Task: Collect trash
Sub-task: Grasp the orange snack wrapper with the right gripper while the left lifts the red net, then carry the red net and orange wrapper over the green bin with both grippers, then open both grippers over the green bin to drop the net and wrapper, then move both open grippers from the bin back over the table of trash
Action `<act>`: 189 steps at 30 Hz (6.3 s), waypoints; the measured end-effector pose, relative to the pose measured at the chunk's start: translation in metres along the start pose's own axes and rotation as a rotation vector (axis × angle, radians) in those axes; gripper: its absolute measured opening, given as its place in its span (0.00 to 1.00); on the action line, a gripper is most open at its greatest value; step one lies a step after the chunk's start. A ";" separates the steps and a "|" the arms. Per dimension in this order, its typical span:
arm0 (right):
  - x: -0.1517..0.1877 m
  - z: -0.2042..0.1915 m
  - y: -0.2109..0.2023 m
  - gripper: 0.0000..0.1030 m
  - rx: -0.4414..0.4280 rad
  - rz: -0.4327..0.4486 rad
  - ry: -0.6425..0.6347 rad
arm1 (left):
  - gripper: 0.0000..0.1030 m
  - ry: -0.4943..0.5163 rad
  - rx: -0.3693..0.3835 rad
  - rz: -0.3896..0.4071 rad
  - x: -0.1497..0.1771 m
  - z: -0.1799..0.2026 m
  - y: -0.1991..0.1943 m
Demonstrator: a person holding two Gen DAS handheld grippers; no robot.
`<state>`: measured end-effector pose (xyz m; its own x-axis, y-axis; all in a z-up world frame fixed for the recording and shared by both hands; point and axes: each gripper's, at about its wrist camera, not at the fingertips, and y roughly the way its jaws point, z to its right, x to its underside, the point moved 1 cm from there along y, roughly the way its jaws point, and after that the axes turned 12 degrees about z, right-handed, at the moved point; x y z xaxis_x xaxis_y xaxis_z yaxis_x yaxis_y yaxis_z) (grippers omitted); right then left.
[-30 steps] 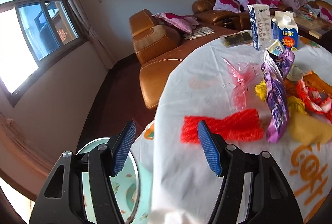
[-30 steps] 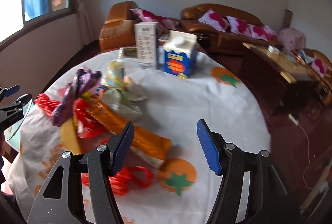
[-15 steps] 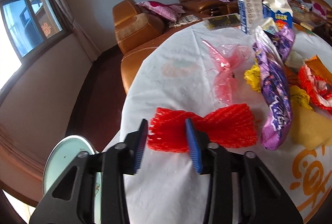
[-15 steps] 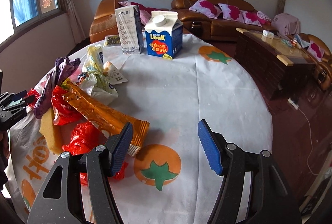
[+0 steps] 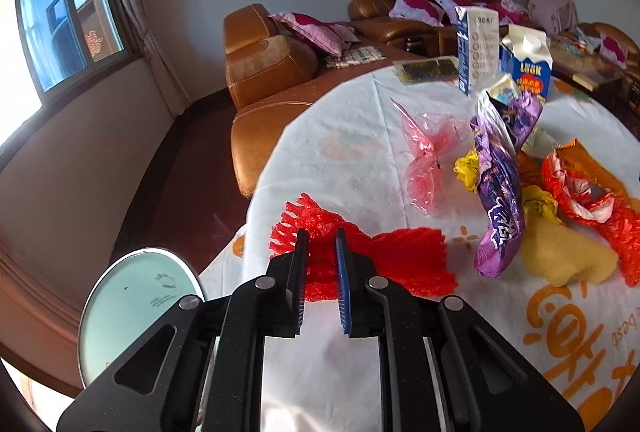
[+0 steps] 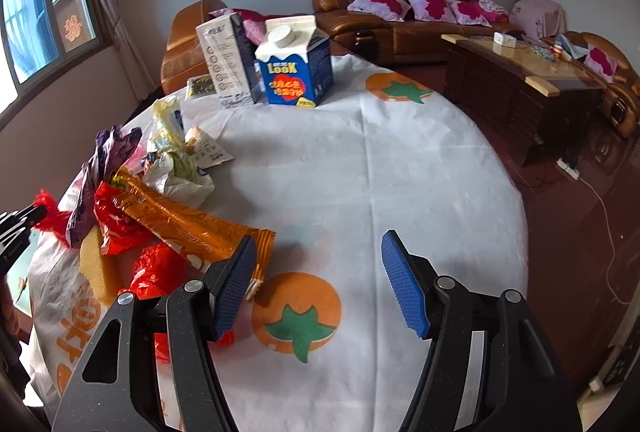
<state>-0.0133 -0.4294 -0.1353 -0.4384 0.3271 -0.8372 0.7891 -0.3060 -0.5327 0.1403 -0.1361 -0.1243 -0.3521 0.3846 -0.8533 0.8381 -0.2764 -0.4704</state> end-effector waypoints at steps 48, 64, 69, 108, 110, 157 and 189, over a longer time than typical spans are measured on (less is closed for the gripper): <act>-0.033 -0.058 -0.027 0.11 -0.108 0.079 -0.167 | 0.13 -0.047 -0.043 0.104 -0.004 -0.042 -0.073; -0.041 -0.165 -0.024 0.11 -0.295 0.103 -0.344 | 0.13 -0.066 -0.185 0.066 0.012 -0.096 -0.083; -0.037 -0.197 -0.017 0.11 -0.353 0.094 -0.401 | 0.13 -0.073 -0.230 0.049 0.021 -0.113 -0.083; -0.012 -0.363 0.016 0.11 -0.602 0.024 -0.674 | 0.13 -0.071 -0.480 -0.024 0.064 -0.190 -0.092; -0.010 -0.369 0.016 0.11 -0.612 0.025 -0.683 | 0.13 -0.070 -0.487 -0.029 0.066 -0.192 -0.093; 0.018 -0.416 0.012 0.25 -0.714 -0.007 -0.737 | 0.28 -0.086 -0.444 -0.073 0.074 -0.194 -0.085; 0.014 -0.405 0.012 0.42 -0.679 -0.005 -0.699 | 0.61 -0.090 -0.451 -0.065 0.077 -0.194 -0.084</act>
<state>0.1645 -0.0666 -0.1037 -0.4260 -0.3449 -0.8364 0.7704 0.3464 -0.5352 0.1237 0.0876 -0.1069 -0.4277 0.3048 -0.8510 0.9037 0.1637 -0.3955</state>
